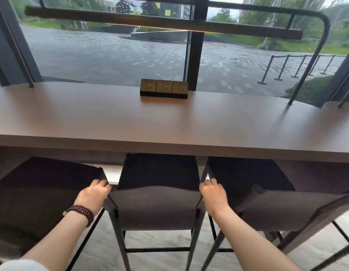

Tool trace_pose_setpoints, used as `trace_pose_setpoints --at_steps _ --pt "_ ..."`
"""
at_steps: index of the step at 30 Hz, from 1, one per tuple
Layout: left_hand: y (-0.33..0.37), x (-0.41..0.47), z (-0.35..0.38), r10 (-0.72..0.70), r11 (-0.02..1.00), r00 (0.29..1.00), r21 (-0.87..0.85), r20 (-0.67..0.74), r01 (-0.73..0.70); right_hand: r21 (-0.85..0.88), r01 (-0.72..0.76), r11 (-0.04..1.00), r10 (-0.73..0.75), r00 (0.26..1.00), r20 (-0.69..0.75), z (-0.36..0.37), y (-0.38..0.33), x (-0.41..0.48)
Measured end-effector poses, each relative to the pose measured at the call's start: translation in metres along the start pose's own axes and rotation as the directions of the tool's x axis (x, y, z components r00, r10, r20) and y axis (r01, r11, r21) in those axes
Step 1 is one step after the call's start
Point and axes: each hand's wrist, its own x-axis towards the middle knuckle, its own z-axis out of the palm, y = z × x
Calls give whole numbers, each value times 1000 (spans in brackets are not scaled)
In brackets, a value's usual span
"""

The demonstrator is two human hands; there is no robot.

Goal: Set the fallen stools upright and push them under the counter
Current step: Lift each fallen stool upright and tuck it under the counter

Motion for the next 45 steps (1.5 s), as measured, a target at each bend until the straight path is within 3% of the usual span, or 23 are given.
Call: trace_pose_setpoints --at_steps 8,12,16,20,23,27,29,33,37,40,45 --pt "5 -3 -12 42 998 998 43 47 -44 -79 -34 996 38 998 46 -9 -14 0" --pt "-3 -11 -17 19 983 998 -182 -54 -29 117 102 988 -84 985 -150 -16 -61 0" --pt "-35 -37 -32 -65 927 986 -376 -152 3 381 389 839 -227 886 -404 -30 -146 -17" --pt "-101 -66 -45 -245 863 958 -484 -147 146 627 434 646 -279 900 -336 -40 -247 -45" --pt "-162 -93 -48 -380 807 920 -521 -99 277 804 325 499 -325 929 -175 -45 -329 -68" --pt "-240 -124 -45 -423 782 906 -515 -27 350 955 -51 292 -273 953 134 -59 -434 -85" --pt "-270 -133 -43 -421 779 907 -519 -17 352 951 -297 89 -249 918 309 -70 -473 -84" --pt "-316 -141 -38 -382 820 923 -445 44 361 655 -673 -343 -295 739 605 -90 -527 -65" --pt "-346 -135 -27 -345 859 936 -379 69 345 236 -704 -670 -407 614 676 -89 -556 -41" --pt "-361 -126 -18 -327 901 942 -276 73 335 99 -645 -758 -424 601 678 -91 -564 -23" --pt "-379 -114 -4 -261 963 955 -27 140 267 146 -717 -681 -333 482 810 -102 -564 6"
